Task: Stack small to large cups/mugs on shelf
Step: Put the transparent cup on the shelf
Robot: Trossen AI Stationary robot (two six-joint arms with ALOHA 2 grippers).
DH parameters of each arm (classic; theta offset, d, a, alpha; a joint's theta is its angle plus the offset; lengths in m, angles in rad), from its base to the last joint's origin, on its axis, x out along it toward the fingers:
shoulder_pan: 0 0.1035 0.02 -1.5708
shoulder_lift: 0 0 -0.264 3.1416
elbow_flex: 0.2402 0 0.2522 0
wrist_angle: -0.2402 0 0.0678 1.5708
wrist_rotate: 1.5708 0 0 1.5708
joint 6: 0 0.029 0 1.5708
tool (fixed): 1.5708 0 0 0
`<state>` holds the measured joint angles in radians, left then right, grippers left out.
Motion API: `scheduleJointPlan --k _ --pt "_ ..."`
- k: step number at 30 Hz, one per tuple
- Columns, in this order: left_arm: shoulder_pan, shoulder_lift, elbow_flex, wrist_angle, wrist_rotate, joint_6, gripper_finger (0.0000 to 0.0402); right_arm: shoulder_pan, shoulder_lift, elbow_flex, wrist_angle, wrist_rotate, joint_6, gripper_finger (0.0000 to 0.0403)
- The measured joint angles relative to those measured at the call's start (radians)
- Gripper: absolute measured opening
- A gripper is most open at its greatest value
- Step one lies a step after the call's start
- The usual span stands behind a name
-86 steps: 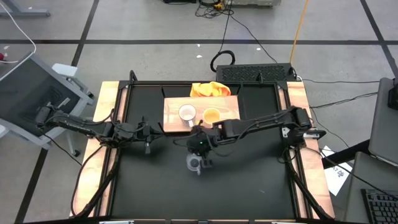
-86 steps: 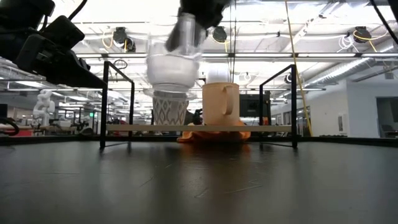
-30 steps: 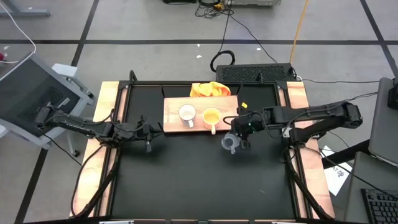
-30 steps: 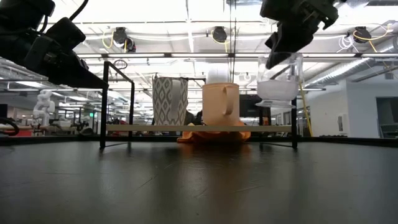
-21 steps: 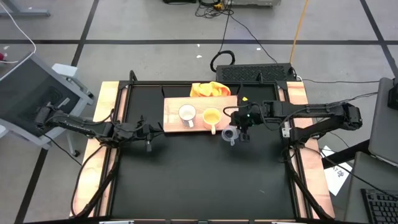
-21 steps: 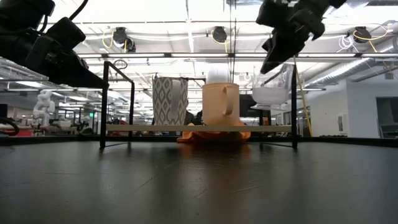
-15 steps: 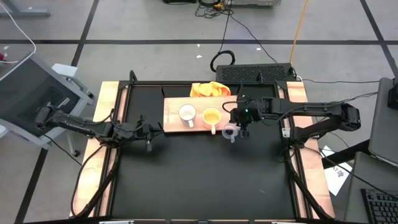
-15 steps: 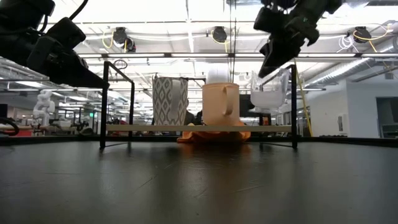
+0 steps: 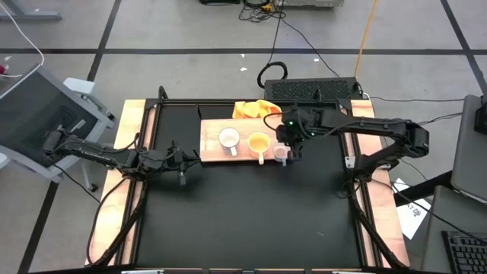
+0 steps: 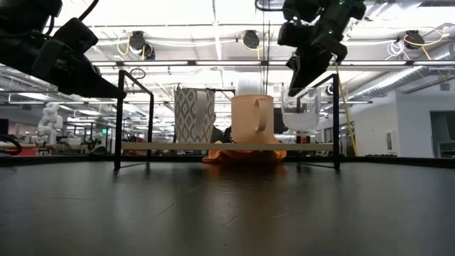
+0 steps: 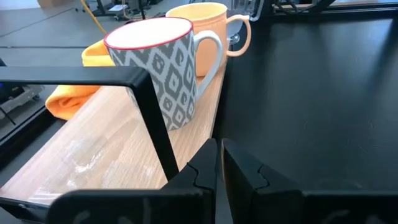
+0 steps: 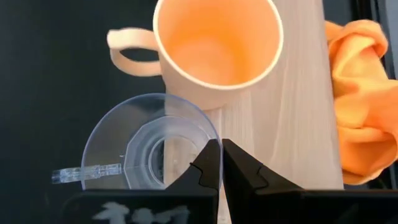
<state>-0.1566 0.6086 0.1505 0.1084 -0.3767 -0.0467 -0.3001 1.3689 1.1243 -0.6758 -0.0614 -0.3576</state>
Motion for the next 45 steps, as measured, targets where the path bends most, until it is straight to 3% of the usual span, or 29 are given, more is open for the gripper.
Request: scheduleJointPlan --k 10,45 --pt "0.0 0.0 0.0 -0.008 -0.001 0.011 0.0026 -0.046 0.113 0.063 -0.037 0.0 -0.03 0.0" --pt "0.0 0.0 0.0 -0.005 -0.001 0.028 0.0026 -0.114 0.111 -0.02 0.102 -0.023 -0.02 0.0"
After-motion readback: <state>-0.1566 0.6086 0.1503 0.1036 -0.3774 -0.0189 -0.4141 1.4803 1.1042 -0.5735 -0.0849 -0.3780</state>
